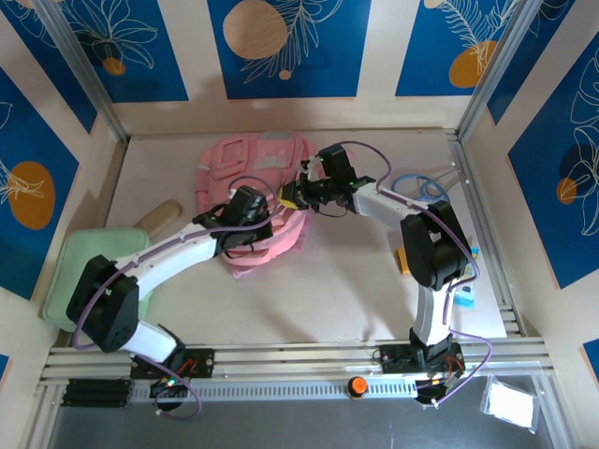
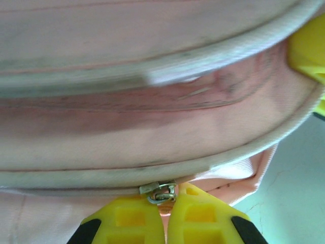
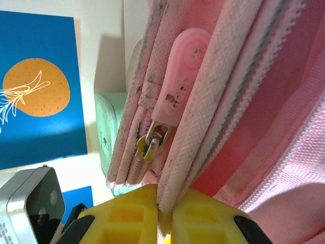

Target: Pack books, pencil case, and school supplies into a backpack

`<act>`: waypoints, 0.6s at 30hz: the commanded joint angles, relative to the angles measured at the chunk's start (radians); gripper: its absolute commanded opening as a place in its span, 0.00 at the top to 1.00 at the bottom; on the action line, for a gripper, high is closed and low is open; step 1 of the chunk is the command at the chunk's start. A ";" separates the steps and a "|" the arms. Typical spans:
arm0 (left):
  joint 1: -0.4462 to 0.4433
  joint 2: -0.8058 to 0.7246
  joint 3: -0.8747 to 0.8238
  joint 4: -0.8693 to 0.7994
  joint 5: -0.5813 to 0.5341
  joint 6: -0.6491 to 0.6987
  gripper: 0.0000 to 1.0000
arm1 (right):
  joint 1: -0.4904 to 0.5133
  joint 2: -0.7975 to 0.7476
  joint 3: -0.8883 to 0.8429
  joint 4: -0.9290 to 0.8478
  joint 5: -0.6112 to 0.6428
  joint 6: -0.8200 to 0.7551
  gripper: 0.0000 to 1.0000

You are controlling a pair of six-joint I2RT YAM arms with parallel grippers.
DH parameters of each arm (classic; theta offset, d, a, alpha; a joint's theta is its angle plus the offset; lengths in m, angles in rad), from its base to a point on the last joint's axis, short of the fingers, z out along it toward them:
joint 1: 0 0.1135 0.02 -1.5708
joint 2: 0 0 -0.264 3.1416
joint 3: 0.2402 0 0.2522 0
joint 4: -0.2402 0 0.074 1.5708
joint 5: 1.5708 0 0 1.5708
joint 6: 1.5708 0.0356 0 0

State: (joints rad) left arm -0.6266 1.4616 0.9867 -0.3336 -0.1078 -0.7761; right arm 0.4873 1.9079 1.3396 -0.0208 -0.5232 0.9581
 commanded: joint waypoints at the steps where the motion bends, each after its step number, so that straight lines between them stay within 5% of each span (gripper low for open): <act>1: 0.058 -0.045 -0.043 -0.067 0.035 0.024 1.00 | -0.027 -0.033 -0.012 -0.010 0.062 -0.034 0.89; 7: 0.176 -0.063 -0.129 -0.018 0.163 0.069 1.00 | -0.030 -0.032 -0.008 -0.014 0.061 -0.038 0.89; 11: 0.183 -0.028 -0.090 0.029 0.247 0.152 0.87 | -0.021 -0.030 -0.003 -0.011 0.048 -0.039 0.89; 18: 0.180 0.021 -0.028 -0.039 0.201 0.238 0.72 | -0.015 -0.040 -0.007 -0.011 0.042 -0.047 0.89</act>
State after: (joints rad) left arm -0.4572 1.4654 0.9138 -0.3264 0.1120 -0.6006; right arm 0.4843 1.9079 1.3293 -0.0502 -0.4969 0.9417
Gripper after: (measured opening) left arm 0.278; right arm 0.108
